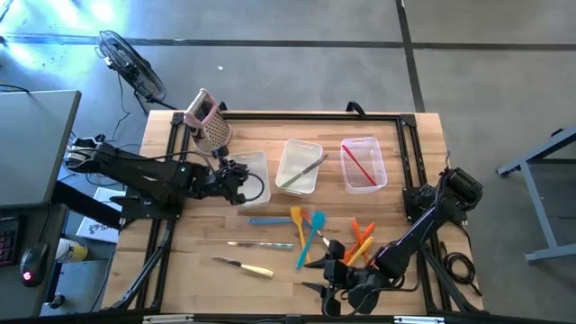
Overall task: Pick & Place Kitchen Items
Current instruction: Put the black serving spoon into the left white bin
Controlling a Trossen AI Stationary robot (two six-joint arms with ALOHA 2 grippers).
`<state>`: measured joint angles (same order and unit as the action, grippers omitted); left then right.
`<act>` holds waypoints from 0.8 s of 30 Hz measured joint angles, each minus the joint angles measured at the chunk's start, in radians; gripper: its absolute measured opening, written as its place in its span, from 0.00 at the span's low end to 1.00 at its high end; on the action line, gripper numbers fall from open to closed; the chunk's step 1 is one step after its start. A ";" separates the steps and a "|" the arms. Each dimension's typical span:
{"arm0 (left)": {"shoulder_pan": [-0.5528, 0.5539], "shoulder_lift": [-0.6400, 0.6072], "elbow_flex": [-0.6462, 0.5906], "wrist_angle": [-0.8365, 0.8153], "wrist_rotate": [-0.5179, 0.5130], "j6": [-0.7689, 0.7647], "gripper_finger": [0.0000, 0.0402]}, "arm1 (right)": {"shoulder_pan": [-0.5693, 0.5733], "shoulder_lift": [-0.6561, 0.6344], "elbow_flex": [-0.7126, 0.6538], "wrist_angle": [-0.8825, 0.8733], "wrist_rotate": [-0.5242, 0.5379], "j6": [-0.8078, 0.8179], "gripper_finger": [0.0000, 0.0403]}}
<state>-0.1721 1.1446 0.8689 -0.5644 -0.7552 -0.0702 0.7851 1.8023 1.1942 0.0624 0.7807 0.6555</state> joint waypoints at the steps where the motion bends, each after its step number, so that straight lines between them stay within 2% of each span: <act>1: 0.015 -0.003 -0.008 0.021 0.014 0.016 0.14 | 0.001 0.000 0.000 0.000 -0.002 0.001 0.52; 12: 0.223 -0.008 -0.100 0.197 0.173 0.157 0.14 | 0.000 0.000 0.000 -0.006 -0.002 0.000 0.52; 21: 0.352 -0.008 -0.160 0.380 0.256 0.257 0.13 | -0.007 0.000 0.000 -0.007 0.002 -0.050 0.52; 24: 0.388 -0.007 -0.162 0.391 0.266 0.271 0.13 | -0.014 0.000 0.000 -0.008 0.002 -0.055 0.52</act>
<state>0.2163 1.1371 0.7071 -0.1730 -0.4890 0.2011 0.7710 1.8023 1.1942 0.0545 0.7826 0.6001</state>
